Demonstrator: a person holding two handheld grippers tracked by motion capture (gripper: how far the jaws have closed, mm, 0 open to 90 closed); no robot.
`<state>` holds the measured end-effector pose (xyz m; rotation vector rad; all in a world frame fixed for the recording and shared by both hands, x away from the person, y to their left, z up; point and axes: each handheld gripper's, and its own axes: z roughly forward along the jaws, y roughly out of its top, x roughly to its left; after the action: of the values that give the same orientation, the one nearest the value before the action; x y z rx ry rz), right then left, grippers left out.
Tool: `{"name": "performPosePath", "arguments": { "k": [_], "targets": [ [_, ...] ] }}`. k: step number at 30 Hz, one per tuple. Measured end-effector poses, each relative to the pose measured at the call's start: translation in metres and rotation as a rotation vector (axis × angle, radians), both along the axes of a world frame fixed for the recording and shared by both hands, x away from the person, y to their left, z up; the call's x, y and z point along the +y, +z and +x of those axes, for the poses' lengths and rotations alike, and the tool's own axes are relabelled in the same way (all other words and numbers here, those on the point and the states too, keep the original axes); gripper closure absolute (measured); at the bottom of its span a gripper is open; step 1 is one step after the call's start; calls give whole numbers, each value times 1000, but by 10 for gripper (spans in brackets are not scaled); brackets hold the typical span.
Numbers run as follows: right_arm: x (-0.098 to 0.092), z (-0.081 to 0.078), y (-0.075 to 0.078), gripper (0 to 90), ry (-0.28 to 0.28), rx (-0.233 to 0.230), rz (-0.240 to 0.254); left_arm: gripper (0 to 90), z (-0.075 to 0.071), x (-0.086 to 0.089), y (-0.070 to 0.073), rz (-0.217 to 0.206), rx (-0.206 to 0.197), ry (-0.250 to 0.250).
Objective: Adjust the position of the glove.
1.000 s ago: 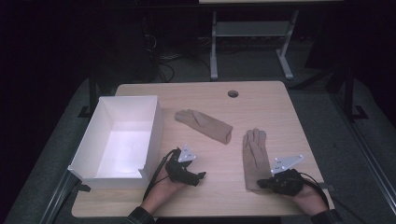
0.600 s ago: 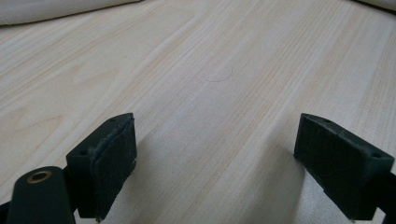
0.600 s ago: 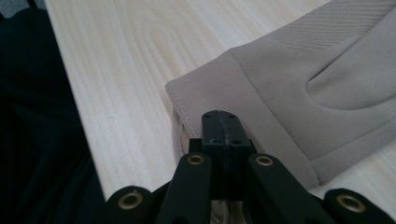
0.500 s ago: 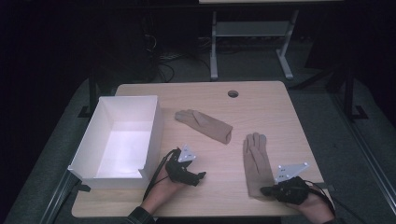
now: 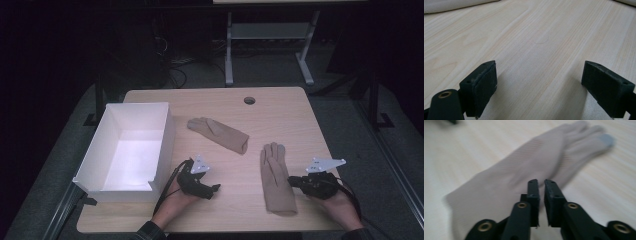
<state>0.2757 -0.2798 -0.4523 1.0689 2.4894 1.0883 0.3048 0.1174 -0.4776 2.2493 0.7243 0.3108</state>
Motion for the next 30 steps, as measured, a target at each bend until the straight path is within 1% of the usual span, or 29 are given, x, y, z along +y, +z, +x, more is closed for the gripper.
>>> {"name": "performPosePath", "arguments": {
  "k": [2, 4, 5, 6, 8, 10, 13, 15, 17, 18, 19, 22, 23, 26, 30],
  "targets": [
    [-4, 7, -3, 710, -45, -6, 0, 124, 0, 0, 0, 2, -1, -1],
    [-8, 14, -6, 619, -91, -21, -9, 124, 0, 0, 0, 2, 0, 0],
    [-10, 17, -7, 569, -105, -23, -8, 124, 0, 0, 0, 0, 3, 2],
    [-12, 21, -9, 501, -131, -37, -11, 124, 0, 0, 0, -1, 5, 3],
    [-16, 29, -14, 430, -174, -44, -25, 124, 0, 0, 0, -5, 4, 5],
    [-19, 35, -18, 353, -211, -53, -25, 124, -1, -1, -1, -14, 4, 10],
    [-22, 40, -21, 282, -245, -58, -14, 124, -1, -1, 0, -8, 4, 7],
    [-21, 41, -24, 251, -274, -66, -25, 131, -1, -1, 0, -19, 5, 19],
    [-20, 42, -28, 208, -289, -79, -54, 147, 1, -1, 1, -6, 7, 20],
    [-20, 42, -29, 206, -296, -73, -42, 159, 2, -1, 2, 0, 13, 22],
    [-21, 42, -30, 201, -298, -72, -37, 181, 3, -2, 3, 0, 15, 29],
    [-23, 44, -30, 184, -300, -46, -17, 255, 4, -2, 6, -8, 35, 41],
    [-24, 44, -30, 181, -299, -47, -22, 289, 5, -3, 7, -11, 36, 45],
    [-23, 44, -30, 157, -310, -47, -28, 407, 8, -7, 12, -36, 34, 61],
    [-23, 44, -30, 143, -307, -43, -30, 583, 20, -13, 18, -40, 30, 62]
  ]
}}
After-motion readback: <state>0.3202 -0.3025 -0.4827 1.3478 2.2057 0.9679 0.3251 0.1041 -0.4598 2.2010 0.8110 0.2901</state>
